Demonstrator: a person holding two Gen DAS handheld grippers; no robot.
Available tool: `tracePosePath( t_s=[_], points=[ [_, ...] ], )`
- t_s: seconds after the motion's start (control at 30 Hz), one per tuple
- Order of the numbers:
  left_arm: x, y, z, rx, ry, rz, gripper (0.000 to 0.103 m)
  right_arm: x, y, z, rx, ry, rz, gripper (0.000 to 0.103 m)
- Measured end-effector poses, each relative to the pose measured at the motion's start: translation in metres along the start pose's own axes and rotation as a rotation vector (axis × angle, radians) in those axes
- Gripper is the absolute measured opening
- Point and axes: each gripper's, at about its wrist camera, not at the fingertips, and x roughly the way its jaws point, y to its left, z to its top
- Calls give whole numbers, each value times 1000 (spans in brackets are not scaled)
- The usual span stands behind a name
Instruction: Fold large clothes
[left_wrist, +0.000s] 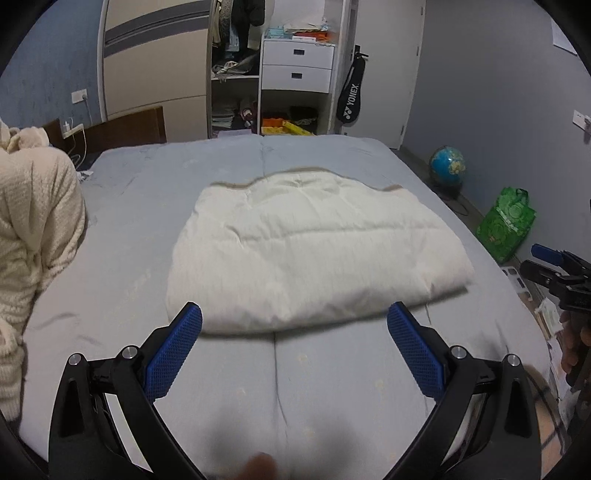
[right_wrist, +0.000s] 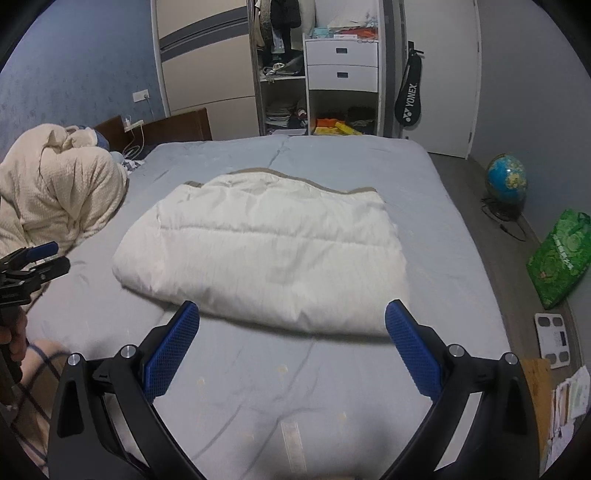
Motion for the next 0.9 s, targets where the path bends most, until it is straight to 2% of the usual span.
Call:
tracePosePath(
  t_s=[0.1, 0.23, 0.4, 0.5, 0.63, 0.9],
  points=[
    [-9, -3, -19, 0, 15, 4, 97, -13, 0, -18, 9, -13, -18, 96],
    [-14, -4, -41, -1, 21, 51, 97, -22, 2, -42, 23, -18, -40, 96],
    [-12, -8, -66, 8, 37, 28, 97, -20, 8, -71, 41, 15, -38, 96],
    [-17, -11, -70, 17, 5, 17, 97, -19, 15, -87, 34, 27, -46, 96],
    [-18, -12, -73, 13, -20, 30, 97, -28, 16, -89, 27, -15, -50, 96],
    [-20, -2, -73, -33, -32, 51, 97, -32, 7, -91, 61, -39, -57, 96]
  ],
)
